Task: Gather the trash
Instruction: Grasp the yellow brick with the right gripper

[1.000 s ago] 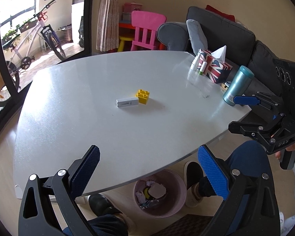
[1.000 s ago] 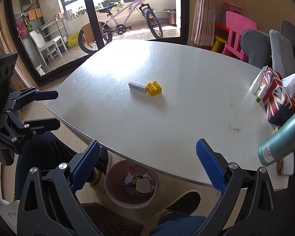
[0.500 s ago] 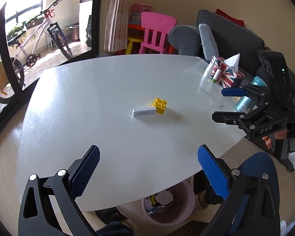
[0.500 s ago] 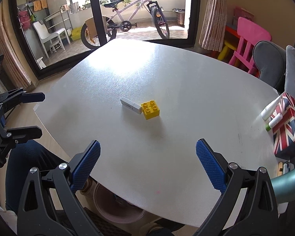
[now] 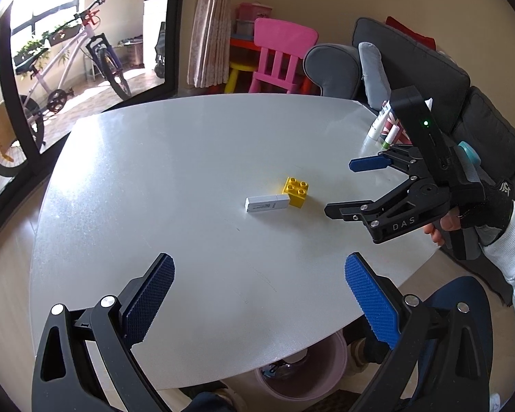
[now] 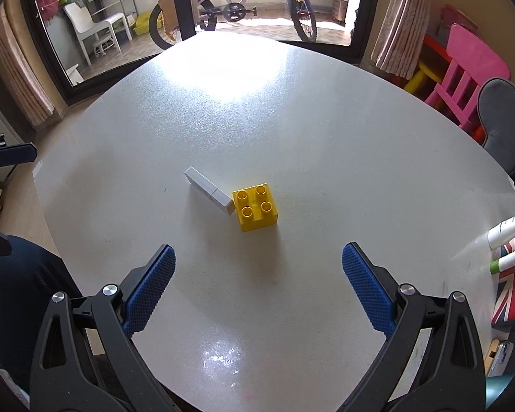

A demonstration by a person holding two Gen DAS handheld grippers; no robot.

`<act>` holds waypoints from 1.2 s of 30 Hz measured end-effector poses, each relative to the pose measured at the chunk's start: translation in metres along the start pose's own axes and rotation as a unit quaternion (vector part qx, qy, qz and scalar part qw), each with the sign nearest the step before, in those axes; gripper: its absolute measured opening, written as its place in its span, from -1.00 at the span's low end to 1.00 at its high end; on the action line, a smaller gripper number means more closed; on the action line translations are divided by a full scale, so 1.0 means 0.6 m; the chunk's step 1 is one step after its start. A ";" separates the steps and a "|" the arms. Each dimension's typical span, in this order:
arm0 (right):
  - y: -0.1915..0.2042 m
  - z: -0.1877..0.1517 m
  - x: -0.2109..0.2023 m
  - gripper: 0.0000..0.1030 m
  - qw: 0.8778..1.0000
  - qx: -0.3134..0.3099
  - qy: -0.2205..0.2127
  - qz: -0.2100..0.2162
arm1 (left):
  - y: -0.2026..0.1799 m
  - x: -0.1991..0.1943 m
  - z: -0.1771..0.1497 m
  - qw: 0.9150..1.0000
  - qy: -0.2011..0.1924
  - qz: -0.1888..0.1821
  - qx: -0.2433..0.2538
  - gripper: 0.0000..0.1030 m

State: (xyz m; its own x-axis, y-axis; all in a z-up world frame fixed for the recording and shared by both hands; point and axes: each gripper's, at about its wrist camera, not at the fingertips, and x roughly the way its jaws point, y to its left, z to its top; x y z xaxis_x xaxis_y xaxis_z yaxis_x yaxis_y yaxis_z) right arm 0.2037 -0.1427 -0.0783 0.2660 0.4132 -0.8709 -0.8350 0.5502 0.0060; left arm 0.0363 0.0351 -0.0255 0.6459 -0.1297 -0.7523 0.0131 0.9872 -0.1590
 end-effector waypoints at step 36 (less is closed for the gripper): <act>-0.022 0.009 0.045 -0.38 0.999 -0.003 0.018 0.026 | 0.004 0.060 0.030 1.000 0.024 -0.003 0.006 0.86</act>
State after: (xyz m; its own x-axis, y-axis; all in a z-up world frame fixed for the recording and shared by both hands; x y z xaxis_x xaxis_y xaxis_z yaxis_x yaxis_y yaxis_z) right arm 0.2244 -0.1351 -0.0993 0.2046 0.4156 -0.8862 -0.8502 0.5241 0.0495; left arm 0.0733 0.0343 -0.0416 0.6088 -0.1399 -0.7809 0.0264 0.9874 -0.1562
